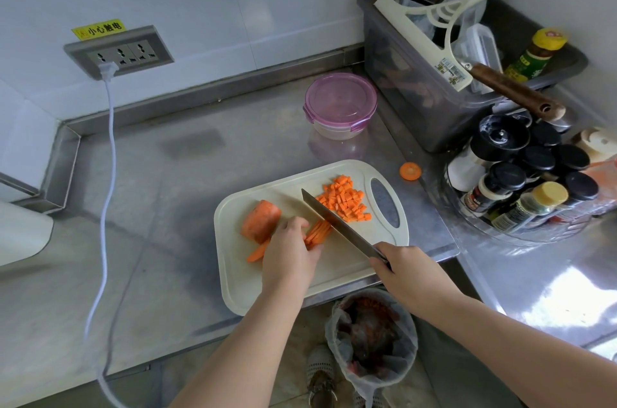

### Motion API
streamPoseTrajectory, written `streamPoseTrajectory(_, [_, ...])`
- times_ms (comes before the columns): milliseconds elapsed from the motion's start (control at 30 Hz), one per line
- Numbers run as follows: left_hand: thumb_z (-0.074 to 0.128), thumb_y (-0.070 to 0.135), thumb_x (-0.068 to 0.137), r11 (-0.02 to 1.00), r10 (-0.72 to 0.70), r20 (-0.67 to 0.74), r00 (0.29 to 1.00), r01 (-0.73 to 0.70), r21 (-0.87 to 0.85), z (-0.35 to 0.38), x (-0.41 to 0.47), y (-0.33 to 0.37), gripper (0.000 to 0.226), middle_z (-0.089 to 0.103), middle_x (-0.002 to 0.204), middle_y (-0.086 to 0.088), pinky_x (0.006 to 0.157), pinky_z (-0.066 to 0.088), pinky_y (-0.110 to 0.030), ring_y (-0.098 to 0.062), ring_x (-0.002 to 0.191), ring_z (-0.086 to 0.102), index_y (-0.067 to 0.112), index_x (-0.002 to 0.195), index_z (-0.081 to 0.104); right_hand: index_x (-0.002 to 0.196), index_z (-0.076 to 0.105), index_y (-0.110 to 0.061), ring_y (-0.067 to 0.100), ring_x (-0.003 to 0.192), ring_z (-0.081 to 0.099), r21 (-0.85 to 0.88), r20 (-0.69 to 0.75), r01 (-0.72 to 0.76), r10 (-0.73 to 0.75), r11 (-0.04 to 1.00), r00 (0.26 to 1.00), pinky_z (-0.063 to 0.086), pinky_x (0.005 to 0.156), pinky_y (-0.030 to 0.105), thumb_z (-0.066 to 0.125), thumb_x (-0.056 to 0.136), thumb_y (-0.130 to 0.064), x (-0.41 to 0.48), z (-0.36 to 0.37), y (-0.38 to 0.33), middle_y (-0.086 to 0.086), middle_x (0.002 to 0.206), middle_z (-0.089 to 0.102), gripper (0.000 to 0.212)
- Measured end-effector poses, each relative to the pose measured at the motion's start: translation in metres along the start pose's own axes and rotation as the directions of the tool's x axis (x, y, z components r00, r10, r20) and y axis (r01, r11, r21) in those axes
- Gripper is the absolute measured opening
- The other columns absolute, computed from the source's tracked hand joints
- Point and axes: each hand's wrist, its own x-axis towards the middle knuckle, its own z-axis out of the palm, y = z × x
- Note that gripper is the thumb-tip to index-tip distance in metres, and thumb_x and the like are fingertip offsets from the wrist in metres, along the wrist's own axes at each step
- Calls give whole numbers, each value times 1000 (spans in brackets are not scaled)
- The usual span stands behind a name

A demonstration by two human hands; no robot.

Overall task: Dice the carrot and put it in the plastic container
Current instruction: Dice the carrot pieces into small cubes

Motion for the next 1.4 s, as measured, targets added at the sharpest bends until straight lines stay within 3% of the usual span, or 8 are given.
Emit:
streamPoseTrajectory(467, [68, 30, 85, 999, 42, 8, 999, -42, 4, 1, 8, 5, 45, 60, 111, 2, 82, 51, -26, -14, 97, 60, 19, 126, 54, 89, 45, -27, 7, 60, 50, -6, 9, 8, -8, 1000, 1000, 34, 51, 17, 38, 103, -30, 1, -1, 0, -8, 71, 50, 15])
streamPoseTrajectory(700, [63, 35, 88, 979, 101, 42, 994, -107, 172, -1, 11, 9, 35, 61, 112, 3, 91, 48, -35, -17, 104, 58, 21, 119, 56, 94, 47, -26, 7, 63, 52, -11, 22, 9, -9, 1000, 1000, 35, 52, 16, 38, 103, -30, 1, -1, 1, -9, 72, 50, 13])
streamPoseTrajectory(867, [60, 37, 89, 958, 134, 14, 991, -133, 255, 1, 8, 11, 32, 61, 116, 7, 96, 38, -32, -16, 112, 54, 26, 118, 55, 93, 46, -27, 11, 67, 56, -6, 19, -1, 1, 1000, 1000, 41, 55, 19, 38, 102, -29, 2, -1, 0, -7, 74, 53, 13])
streamPoseTrajectory(967, [58, 36, 91, 948, 170, -28, 985, -156, 276, 3, 4, 10, 32, 60, 119, 9, 97, 36, -30, -15, 114, 53, 27, 121, 53, 91, 44, -27, 8, 63, 52, -11, 18, 3, -3, 1000, 1000, 36, 52, 18, 38, 102, -29, 2, -1, 0, -8, 72, 50, 13])
streamPoseTrajectory(1133, [58, 34, 91, 938, 220, -66, 973, -193, 287, 7, 1, 13, 35, 58, 124, 9, 99, 34, -29, -14, 118, 51, 27, 125, 51, 92, 43, -27, 6, 61, 49, -19, 20, 11, -11, 1000, 1000, 34, 51, 17, 38, 103, -30, 3, -2, 0, -9, 70, 48, 12])
streamPoseTrajectory(1333, [64, 38, 87, 975, 131, -83, 988, -113, 192, 10, 0, 6, 46, 53, 125, 3, 97, 40, -29, -17, 118, 51, 22, 127, 50, 94, 46, -26, 6, 61, 50, -14, 15, 13, -12, 1000, 1000, 34, 52, 15, 38, 103, -30, 1, -2, 1, -10, 70, 48, 13])
streamPoseTrajectory(1400, [64, 33, 88, 980, 129, -71, 989, -116, 162, 11, 3, 6, 39, 56, 121, 0, 94, 46, -30, -18, 112, 54, 18, 124, 55, 97, 50, -24, 8, 64, 53, -10, 12, 12, -12, 1000, 1000, 39, 55, 18, 38, 103, -30, 1, -1, 1, -10, 72, 50, 15])
